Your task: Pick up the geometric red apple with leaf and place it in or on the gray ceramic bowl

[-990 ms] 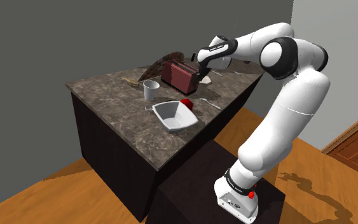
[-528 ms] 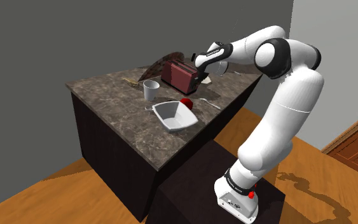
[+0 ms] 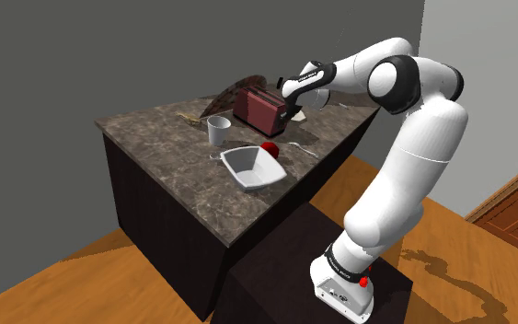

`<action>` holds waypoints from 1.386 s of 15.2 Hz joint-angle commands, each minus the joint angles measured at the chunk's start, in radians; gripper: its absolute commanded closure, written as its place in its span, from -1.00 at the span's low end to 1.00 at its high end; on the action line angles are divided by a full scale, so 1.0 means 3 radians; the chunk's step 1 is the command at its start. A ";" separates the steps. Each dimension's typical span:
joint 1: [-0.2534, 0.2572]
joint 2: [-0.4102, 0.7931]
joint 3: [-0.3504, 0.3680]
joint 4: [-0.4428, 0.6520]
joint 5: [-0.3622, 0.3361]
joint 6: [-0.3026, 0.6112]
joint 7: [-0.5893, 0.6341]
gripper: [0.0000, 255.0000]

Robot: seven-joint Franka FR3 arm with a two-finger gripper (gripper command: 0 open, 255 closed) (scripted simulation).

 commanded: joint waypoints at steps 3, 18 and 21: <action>0.0000 0.0000 0.0000 0.0000 0.0000 0.0000 0.0000 1.00; -0.0174 -0.0069 0.0132 -0.0658 0.1054 0.0114 0.0106 -1.00; -0.0209 -0.0083 0.0191 -0.0825 0.1381 0.0142 0.0106 -1.00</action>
